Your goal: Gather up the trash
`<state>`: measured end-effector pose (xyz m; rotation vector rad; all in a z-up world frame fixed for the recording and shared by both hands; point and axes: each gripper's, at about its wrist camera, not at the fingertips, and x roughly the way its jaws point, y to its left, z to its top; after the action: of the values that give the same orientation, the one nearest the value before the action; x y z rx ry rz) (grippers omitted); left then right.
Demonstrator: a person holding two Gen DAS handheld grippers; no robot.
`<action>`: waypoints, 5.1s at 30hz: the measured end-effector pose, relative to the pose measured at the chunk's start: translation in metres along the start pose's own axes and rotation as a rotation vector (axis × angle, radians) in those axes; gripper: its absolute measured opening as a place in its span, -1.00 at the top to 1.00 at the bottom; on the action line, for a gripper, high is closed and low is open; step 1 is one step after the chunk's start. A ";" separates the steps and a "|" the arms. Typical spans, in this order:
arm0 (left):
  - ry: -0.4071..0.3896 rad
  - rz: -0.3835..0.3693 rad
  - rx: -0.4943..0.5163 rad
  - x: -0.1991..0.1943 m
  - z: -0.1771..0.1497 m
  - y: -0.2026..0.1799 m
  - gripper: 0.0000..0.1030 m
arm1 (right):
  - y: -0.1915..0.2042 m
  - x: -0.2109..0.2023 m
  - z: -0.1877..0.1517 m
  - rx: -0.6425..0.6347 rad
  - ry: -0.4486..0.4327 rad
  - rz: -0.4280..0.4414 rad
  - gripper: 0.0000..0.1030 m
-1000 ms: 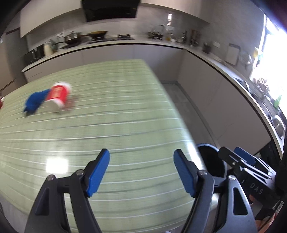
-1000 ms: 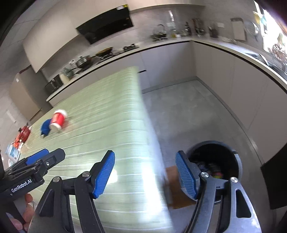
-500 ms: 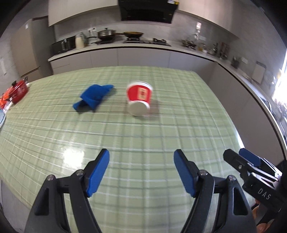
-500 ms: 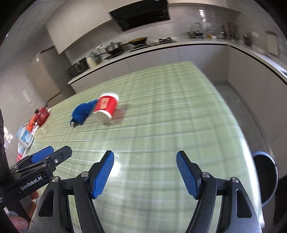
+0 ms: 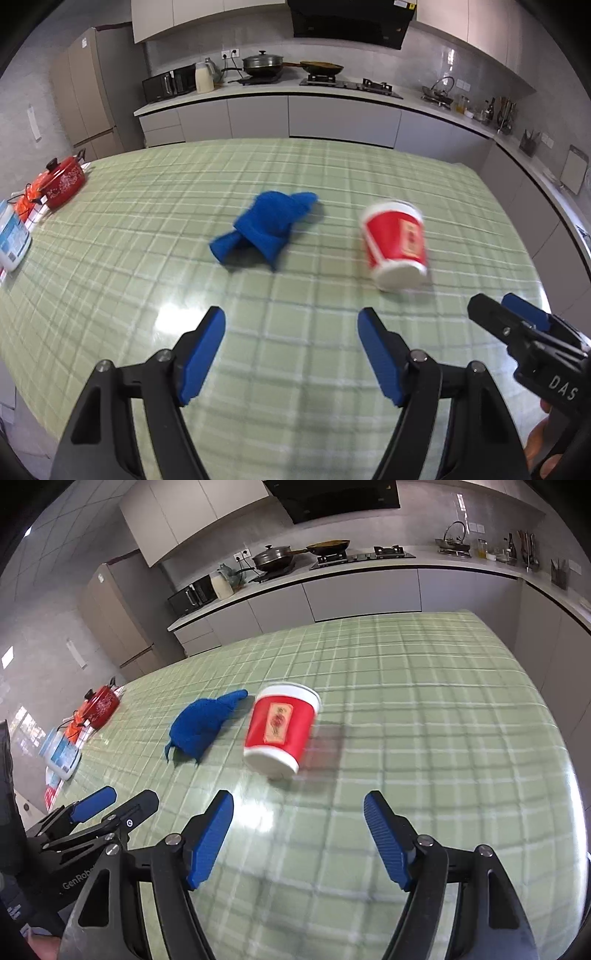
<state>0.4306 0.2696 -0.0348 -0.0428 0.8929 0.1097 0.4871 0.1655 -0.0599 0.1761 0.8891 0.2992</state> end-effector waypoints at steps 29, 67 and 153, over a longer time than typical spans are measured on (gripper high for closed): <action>0.085 -0.161 0.112 0.123 0.062 0.033 -0.30 | 0.021 0.136 0.068 0.070 0.072 -0.145 -0.53; 0.022 -0.356 0.153 -0.061 -0.063 -0.176 0.57 | -0.185 -0.145 -0.082 0.143 -0.092 -0.167 -0.18; -0.219 -0.107 0.094 -0.369 -0.338 -0.240 -0.82 | -0.169 -0.533 -0.391 -0.005 -0.287 -0.311 -0.74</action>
<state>-0.0340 -0.0251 0.0386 0.0093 0.6743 -0.0276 -0.1051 -0.1582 0.0440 0.0717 0.6188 -0.0148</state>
